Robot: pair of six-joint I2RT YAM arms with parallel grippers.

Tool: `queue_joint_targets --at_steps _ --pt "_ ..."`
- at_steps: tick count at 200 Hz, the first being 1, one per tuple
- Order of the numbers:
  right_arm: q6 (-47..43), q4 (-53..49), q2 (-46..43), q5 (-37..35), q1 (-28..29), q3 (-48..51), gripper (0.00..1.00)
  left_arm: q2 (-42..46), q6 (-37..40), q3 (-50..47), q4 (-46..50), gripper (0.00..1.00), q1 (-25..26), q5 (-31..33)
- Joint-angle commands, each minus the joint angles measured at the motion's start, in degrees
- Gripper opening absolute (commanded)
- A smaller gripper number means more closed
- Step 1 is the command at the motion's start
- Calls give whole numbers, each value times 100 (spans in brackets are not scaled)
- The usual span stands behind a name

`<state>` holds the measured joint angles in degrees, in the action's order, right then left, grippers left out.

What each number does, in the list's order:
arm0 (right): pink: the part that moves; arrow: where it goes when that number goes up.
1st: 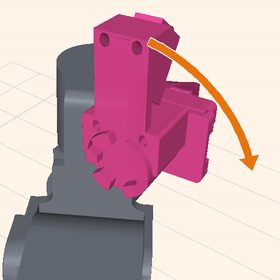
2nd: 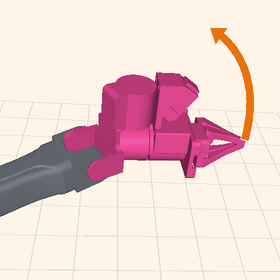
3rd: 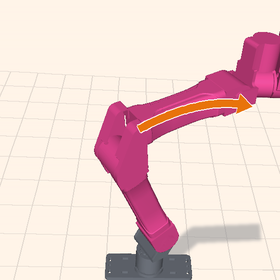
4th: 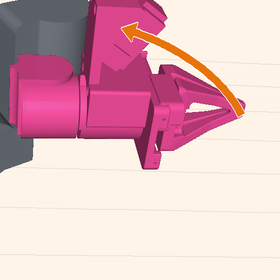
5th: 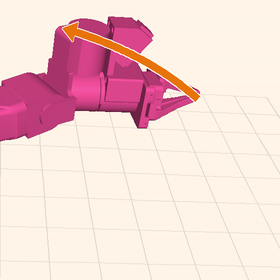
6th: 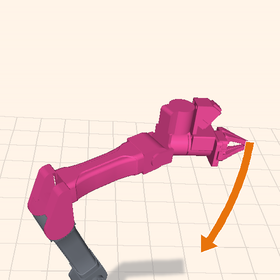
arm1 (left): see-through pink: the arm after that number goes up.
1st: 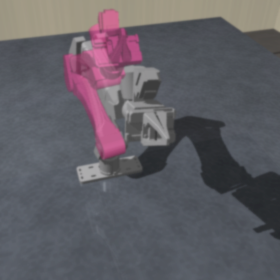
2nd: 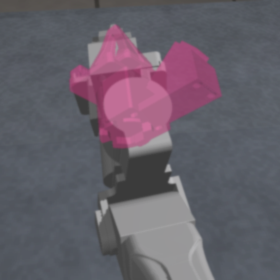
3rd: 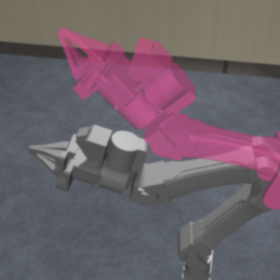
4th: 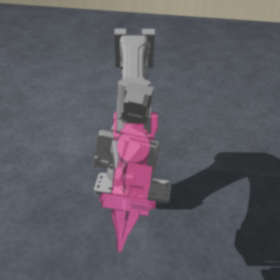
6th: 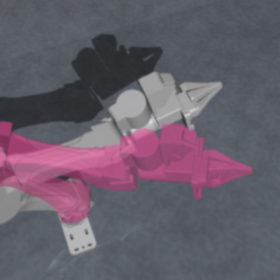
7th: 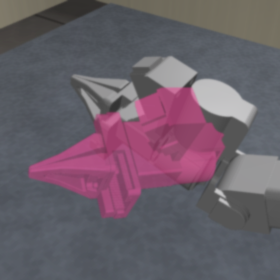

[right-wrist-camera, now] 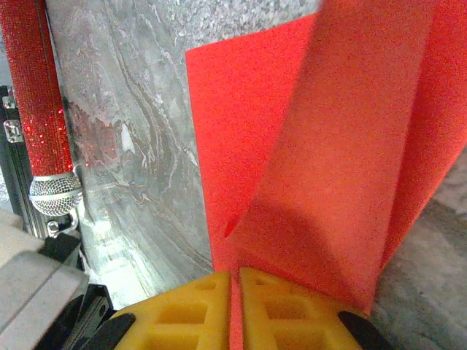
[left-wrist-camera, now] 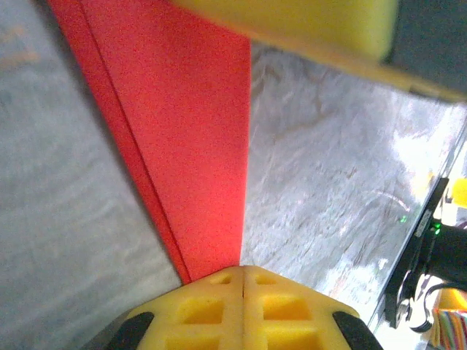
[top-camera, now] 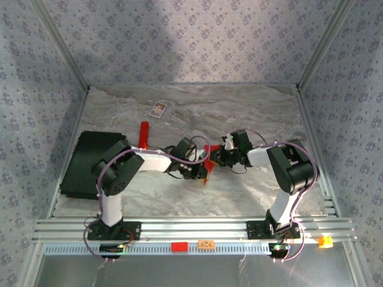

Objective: Fold a paper plane with a square sheet of paper (pick it up from the middle)
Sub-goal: Fifth fold the wing at the center of the table.

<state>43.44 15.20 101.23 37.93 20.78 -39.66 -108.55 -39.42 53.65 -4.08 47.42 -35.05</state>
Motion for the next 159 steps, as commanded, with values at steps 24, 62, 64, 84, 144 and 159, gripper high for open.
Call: queue_joint_targets --at_steps 24,62,64,84,144,159 --pt "-92 -765 77 -540 -27 185 15 342 357 -438 1057 4 349 99" --pt "-66 -791 24 -528 -14 182 15 1137 229 -784 623 4 356 322" --pt "-62 -788 16 -529 -15 179 15 1190 223 -792 609 4 358 343" --pt "-3 -765 -40 -530 -8 204 15 1561 124 -873 310 5 258 451" --pt "436 -423 -204 -541 23 414 15 988 -556 -474 -634 5 -224 28" --pt "543 -335 -216 -542 59 448 15 743 -571 -228 -665 5 -219 -36"
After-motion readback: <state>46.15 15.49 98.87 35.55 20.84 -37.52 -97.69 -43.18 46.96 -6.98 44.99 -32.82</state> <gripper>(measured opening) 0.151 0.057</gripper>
